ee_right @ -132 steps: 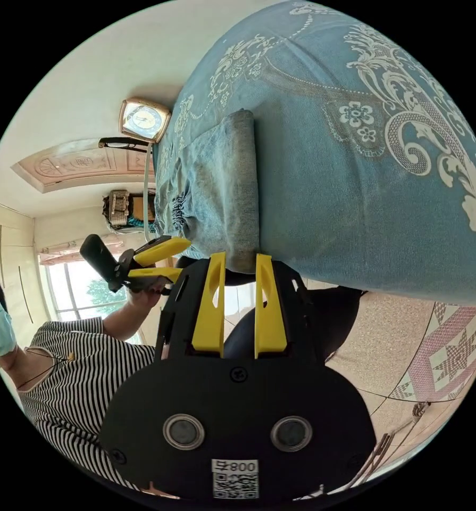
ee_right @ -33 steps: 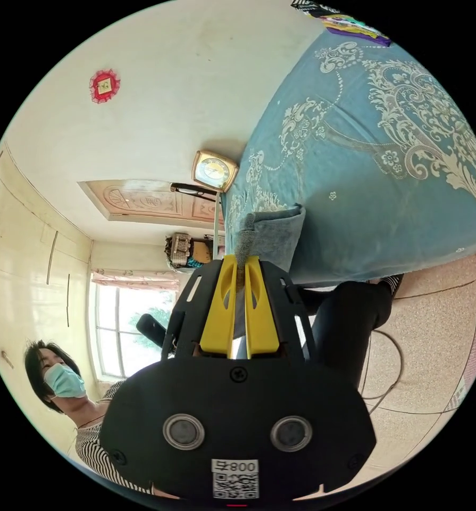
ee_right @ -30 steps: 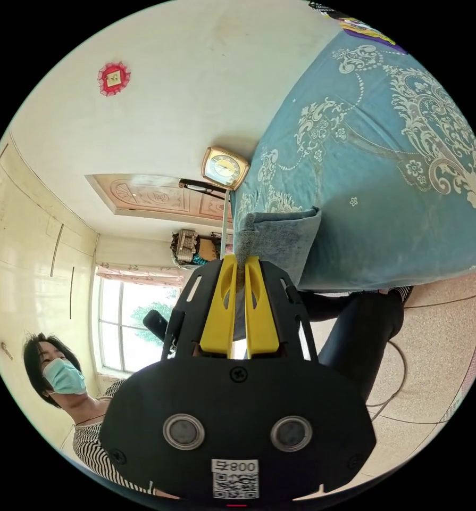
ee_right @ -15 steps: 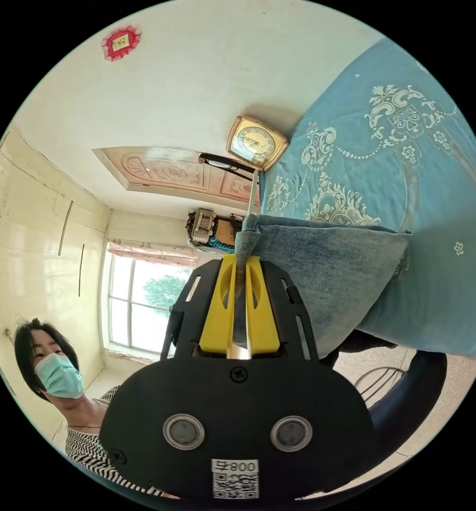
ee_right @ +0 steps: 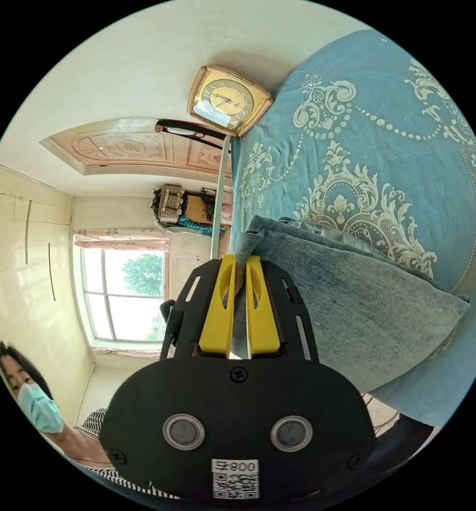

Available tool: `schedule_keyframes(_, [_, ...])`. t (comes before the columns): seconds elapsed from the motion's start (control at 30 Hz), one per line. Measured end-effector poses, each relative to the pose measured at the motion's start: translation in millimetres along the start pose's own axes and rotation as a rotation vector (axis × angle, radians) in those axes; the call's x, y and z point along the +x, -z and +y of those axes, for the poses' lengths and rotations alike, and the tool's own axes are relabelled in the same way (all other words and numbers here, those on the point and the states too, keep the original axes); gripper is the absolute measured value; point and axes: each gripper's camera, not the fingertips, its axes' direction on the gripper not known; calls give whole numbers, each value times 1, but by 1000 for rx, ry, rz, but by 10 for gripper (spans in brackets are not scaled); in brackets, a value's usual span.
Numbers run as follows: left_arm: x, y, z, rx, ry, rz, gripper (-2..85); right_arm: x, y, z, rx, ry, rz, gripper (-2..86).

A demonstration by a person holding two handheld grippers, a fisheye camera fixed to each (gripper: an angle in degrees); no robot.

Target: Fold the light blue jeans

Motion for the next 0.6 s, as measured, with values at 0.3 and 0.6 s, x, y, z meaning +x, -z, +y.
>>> schedule_keyframes(0.3, [-64,22,-37,7,167,-43,37,-23,-52,-51,-72,-71,98,37])
schedule_keyframes(0.6, [-85,40,-41,76,284,-92,50,-67,-57,-69,-103,-28,33,68])
